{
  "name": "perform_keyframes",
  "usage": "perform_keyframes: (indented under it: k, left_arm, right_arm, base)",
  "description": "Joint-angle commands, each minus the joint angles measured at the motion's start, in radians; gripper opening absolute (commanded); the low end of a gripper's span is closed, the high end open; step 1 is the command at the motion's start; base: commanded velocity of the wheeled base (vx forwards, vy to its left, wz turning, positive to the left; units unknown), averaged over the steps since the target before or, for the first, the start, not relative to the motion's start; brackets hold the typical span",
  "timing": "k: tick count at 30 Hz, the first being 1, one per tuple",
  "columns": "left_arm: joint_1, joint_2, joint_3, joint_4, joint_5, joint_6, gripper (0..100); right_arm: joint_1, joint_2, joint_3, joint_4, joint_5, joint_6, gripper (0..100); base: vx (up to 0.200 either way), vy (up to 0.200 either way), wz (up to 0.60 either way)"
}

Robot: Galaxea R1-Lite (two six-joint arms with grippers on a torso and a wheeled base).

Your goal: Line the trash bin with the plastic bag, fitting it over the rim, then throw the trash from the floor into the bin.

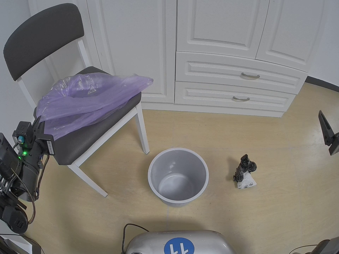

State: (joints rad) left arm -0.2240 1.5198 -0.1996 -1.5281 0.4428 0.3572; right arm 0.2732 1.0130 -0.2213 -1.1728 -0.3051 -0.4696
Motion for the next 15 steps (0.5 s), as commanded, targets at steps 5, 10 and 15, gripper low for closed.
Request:
perform_keyframes:
  k: [5,10,15]
  left_arm:
    - [-0.005,-0.018,-0.021,0.002,-0.015,-0.139,0]
    - [-0.005,0.016,-0.109,0.002,-0.064,-0.144,0]
    - [-0.035,0.051,-0.199,0.003,-0.095,-0.142,0]
  right_arm:
    - [0.087,0.245,-0.092,0.045,0.041,0.295,100]
    - [0.178,0.342,-0.109,0.044,0.032,0.394,100]
    - [0.23,0.392,-0.125,0.038,0.031,0.479,100]
  base:
    - [0.0,0.0,0.0]
    - [0.0,0.0,0.0]
    - [0.0,0.0,0.0]
